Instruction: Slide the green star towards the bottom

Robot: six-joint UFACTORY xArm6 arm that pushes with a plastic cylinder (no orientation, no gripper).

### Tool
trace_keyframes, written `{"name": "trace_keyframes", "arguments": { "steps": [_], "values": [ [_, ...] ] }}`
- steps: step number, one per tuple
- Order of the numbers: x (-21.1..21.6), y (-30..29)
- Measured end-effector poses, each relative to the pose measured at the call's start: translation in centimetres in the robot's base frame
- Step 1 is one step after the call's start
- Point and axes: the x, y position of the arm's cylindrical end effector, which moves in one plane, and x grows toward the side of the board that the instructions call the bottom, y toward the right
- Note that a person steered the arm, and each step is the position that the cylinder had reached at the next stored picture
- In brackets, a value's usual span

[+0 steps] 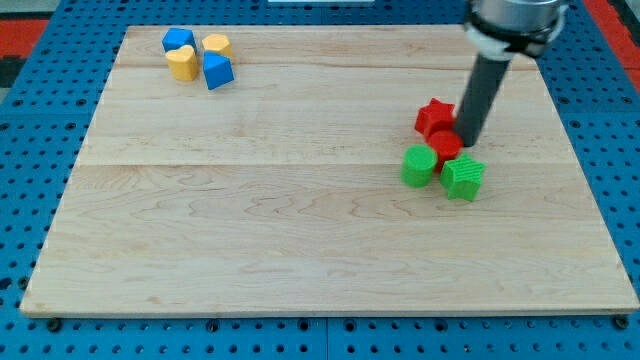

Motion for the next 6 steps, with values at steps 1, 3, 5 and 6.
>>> {"name": "trace_keyframes", "arguments": {
  "steps": [1, 3, 5, 6],
  "values": [
    [0.9, -2.4],
    [1.4, 1.2],
    [6.6, 3.0],
    [0.9, 3.7]
  ]
}}
